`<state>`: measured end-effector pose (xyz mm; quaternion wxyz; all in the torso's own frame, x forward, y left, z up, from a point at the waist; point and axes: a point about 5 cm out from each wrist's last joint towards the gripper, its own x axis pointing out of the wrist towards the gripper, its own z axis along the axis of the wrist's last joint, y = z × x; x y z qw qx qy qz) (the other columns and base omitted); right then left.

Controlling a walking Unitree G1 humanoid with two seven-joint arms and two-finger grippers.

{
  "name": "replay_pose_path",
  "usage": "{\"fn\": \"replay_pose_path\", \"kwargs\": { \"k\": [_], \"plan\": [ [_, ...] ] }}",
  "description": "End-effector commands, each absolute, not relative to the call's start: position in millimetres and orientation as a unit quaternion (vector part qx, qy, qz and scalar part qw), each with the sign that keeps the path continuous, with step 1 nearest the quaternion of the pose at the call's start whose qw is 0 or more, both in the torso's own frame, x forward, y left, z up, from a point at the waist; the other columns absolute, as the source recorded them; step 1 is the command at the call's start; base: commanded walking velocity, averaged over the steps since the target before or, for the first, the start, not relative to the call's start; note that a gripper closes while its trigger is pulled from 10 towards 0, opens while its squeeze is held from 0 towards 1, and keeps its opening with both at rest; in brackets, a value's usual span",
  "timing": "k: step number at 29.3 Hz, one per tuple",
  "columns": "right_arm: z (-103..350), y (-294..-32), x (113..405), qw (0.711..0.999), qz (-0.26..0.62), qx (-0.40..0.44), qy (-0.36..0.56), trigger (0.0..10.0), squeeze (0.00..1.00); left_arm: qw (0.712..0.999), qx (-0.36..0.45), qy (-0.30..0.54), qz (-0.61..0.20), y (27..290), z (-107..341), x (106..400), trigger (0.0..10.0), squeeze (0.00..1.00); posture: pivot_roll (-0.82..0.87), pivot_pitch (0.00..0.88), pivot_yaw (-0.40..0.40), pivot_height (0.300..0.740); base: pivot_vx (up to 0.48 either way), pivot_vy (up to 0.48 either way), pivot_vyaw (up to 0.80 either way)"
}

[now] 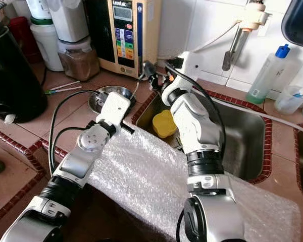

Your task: Kitchen organization

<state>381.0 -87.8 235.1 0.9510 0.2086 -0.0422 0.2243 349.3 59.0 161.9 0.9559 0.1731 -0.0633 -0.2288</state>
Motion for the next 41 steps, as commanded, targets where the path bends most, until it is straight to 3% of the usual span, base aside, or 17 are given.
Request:
{"fn": "replay_pose_path", "kwargs": {
  "k": [1,9,10,11,12,28,41],
  "plan": [
    [241,-85,383,0.947,0.228,0.221,-0.039,10.0,0.00,0.952,0.179,-0.071,-0.237,56,164,349,6.1,0.00,0.10,0.000,-0.001,0.740,0.000,0.000,0.00],
    [239,-94,382,0.946,0.223,0.235,-0.030,10.0,0.00,0.954,0.177,-0.070,-0.234,57,164,350,6.2,0.00,0.09,0.000,-0.002,0.740,0.000,0.000,0.00],
    [234,-97,382,0.948,0.217,0.232,-0.021,5.5,0.00,0.954,0.176,-0.070,-0.234,57,164,350,6.2,0.00,0.09,0.000,-0.002,0.740,0.000,0.000,0.00],
    [234,-97,382,0.948,0.217,0.232,-0.021,5.5,0.00,0.954,0.176,-0.070,-0.234,57,164,350,6.2,0.00,0.09,0.000,-0.002,0.740,0.000,0.000,0.00],
    [231,-99,382,0.949,0.212,0.232,-0.016,0.0,0.00,0.954,0.176,-0.070,-0.234,57,164,350,6.2,0.00,0.09,0.000,0.000,0.740,0.000,0.000,0.00],
    [235,-95,386,0.952,0.194,0.237,-0.013,0.0,0.00,0.951,0.182,-0.072,-0.238,55,163,349,6.4,0.00,0.09,0.000,0.000,0.740,0.000,0.000,0.00],
    [226,-93,389,0.962,0.168,0.210,0.036,0.0,0.00,0.934,0.248,-0.094,-0.241,53,163,348,6.2,0.00,0.09,0.000,0.000,0.740,0.000,0.000,0.00]
  ]
}}
